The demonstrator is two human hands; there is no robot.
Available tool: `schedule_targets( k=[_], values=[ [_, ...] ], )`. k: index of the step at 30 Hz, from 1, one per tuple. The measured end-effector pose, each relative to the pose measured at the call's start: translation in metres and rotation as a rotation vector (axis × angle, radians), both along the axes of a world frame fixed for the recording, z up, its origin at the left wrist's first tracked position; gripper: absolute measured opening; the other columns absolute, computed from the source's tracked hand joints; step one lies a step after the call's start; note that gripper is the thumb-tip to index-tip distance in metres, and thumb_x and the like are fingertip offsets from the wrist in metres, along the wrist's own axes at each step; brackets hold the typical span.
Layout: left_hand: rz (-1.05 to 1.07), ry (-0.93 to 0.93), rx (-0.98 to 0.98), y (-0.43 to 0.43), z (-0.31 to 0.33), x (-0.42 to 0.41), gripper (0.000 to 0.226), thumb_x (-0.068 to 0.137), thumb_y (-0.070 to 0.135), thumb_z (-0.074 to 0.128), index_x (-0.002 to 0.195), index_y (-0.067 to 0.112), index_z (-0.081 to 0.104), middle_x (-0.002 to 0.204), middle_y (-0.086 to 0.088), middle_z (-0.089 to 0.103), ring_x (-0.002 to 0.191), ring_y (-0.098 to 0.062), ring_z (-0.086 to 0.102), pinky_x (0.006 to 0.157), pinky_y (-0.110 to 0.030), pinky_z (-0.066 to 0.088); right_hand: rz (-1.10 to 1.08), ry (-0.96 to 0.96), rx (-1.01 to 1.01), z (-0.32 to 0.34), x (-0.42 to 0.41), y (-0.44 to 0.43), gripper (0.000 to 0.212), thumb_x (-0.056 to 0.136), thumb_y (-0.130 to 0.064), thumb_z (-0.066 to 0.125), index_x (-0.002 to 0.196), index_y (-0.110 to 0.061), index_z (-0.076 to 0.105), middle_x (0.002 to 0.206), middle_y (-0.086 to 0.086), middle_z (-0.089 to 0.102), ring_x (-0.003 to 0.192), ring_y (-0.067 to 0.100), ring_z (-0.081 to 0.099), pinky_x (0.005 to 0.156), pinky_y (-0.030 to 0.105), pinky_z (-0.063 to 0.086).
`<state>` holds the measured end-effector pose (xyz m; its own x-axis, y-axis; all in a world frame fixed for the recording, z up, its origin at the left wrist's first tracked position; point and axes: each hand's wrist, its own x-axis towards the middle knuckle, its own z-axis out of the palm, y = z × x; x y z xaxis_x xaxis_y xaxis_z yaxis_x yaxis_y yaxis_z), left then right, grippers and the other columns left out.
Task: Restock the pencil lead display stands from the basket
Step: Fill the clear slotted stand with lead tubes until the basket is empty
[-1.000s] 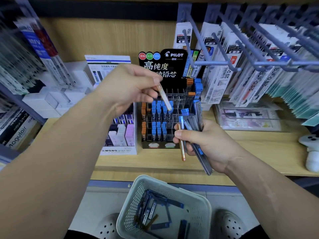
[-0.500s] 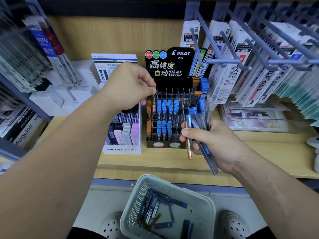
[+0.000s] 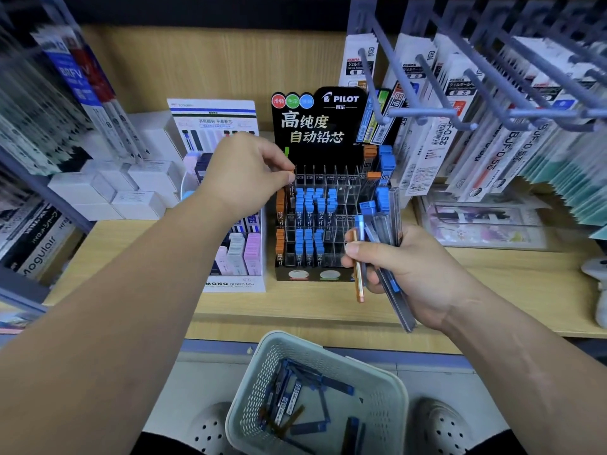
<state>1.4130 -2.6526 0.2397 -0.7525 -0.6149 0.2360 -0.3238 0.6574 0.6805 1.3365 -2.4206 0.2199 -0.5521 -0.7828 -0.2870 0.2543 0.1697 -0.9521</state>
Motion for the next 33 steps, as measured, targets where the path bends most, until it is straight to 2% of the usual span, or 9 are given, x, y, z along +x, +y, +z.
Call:
schedule_targets(
  k=[9, 15, 17, 21, 24, 26, 27, 30, 33],
  values=[
    [-0.049, -0.124, -0.167, -0.006, 0.006, -0.001, 0.004, 0.083, 0.017, 0.079, 0.087, 0.019, 0.08, 0.07, 0.018, 0.062, 0.066, 0.003, 0.056, 0.058, -0.003, 0.035, 0.0, 0.004, 0.001, 0.0, -0.002, 0.002, 0.01, 0.089, -0.005, 0.07, 0.098, -0.005, 0.066, 0.081, 0.015, 0.071, 0.051, 0.013, 0.046, 0.048, 0.021, 0.039],
    [-0.076, -0.216, -0.306, -0.002, 0.003, -0.007, 0.003, 0.081, 0.02, 0.079, 0.079, 0.02, 0.08, 0.063, 0.022, 0.056, 0.073, -0.012, 0.06, 0.077, -0.032, 0.055, -0.009, -0.004, 0.001, -0.001, -0.003, 0.001, 0.013, 0.089, -0.005, 0.07, 0.1, -0.004, 0.065, 0.082, 0.016, 0.072, 0.05, 0.012, 0.046, 0.047, 0.021, 0.039],
    [-0.072, -0.263, -0.354, -0.001, 0.003, -0.009, 0.004, 0.08, 0.021, 0.079, 0.076, 0.022, 0.079, 0.063, 0.023, 0.053, 0.077, -0.015, 0.058, 0.078, -0.04, 0.057, -0.013, -0.003, 0.002, -0.002, -0.003, 0.001, 0.015, 0.088, -0.005, 0.071, 0.102, -0.004, 0.065, 0.082, 0.016, 0.072, 0.049, 0.012, 0.047, 0.047, 0.021, 0.039],
    [-0.07, -0.324, -0.371, -0.001, 0.005, -0.01, 0.003, 0.079, 0.024, 0.08, 0.077, 0.022, 0.079, 0.065, 0.017, 0.056, 0.079, -0.017, 0.06, 0.075, -0.043, 0.057, -0.007, -0.007, 0.002, -0.003, -0.004, 0.001, 0.013, 0.088, -0.006, 0.071, 0.101, -0.005, 0.065, 0.082, 0.015, 0.071, 0.05, 0.013, 0.047, 0.048, 0.021, 0.04],
    [-0.067, -0.287, -0.354, 0.0, 0.009, -0.009, 0.007, 0.081, 0.027, 0.079, 0.078, 0.02, 0.079, 0.067, 0.018, 0.056, 0.08, -0.017, 0.063, 0.074, -0.039, 0.056, -0.055, -0.023, -0.007, -0.002, -0.004, 0.0, 0.009, 0.089, -0.006, 0.07, 0.096, -0.007, 0.066, 0.081, 0.014, 0.072, 0.05, 0.012, 0.047, 0.048, 0.021, 0.041],
    [-0.047, -0.204, -0.284, 0.004, 0.012, -0.007, 0.009, 0.084, 0.028, 0.077, 0.078, 0.021, 0.079, 0.067, 0.018, 0.06, 0.075, -0.012, 0.063, 0.071, -0.032, 0.054, -0.116, -0.04, -0.014, -0.002, -0.005, -0.001, 0.009, 0.089, -0.008, 0.071, 0.095, -0.009, 0.066, 0.082, 0.012, 0.074, 0.05, 0.011, 0.048, 0.051, 0.022, 0.044],
    [-0.054, -0.146, -0.179, 0.01, 0.014, -0.006, 0.01, 0.084, 0.029, 0.076, 0.077, 0.022, 0.078, 0.066, 0.013, 0.064, 0.069, -0.009, 0.062, 0.067, -0.028, 0.052, -0.143, -0.051, -0.015, -0.002, -0.006, -0.002, 0.01, 0.089, -0.009, 0.072, 0.096, -0.01, 0.065, 0.084, 0.012, 0.074, 0.05, 0.011, 0.049, 0.052, 0.023, 0.045],
    [-0.213, -0.026, 0.356, 0.037, 0.018, -0.002, 0.01, 0.089, 0.025, 0.073, 0.082, 0.019, 0.076, 0.074, 0.0, 0.074, 0.052, -0.013, 0.054, 0.052, -0.025, 0.044, -0.193, -0.106, -0.033, -0.003, -0.008, -0.003, 0.014, 0.089, -0.011, 0.073, 0.1, -0.01, 0.065, 0.086, 0.012, 0.074, 0.051, 0.011, 0.048, 0.048, 0.021, 0.044],
    [-0.328, -0.053, 0.578, 0.062, 0.011, 0.002, 0.007, 0.092, 0.018, 0.069, 0.091, 0.016, 0.075, 0.08, -0.005, 0.075, 0.051, -0.016, 0.052, 0.044, -0.024, 0.039, -0.173, -0.126, -0.054, -0.002, -0.007, -0.003, 0.015, 0.089, -0.012, 0.072, 0.103, -0.008, 0.066, 0.086, 0.013, 0.074, 0.05, 0.01, 0.048, 0.046, 0.02, 0.042]
  ],
)
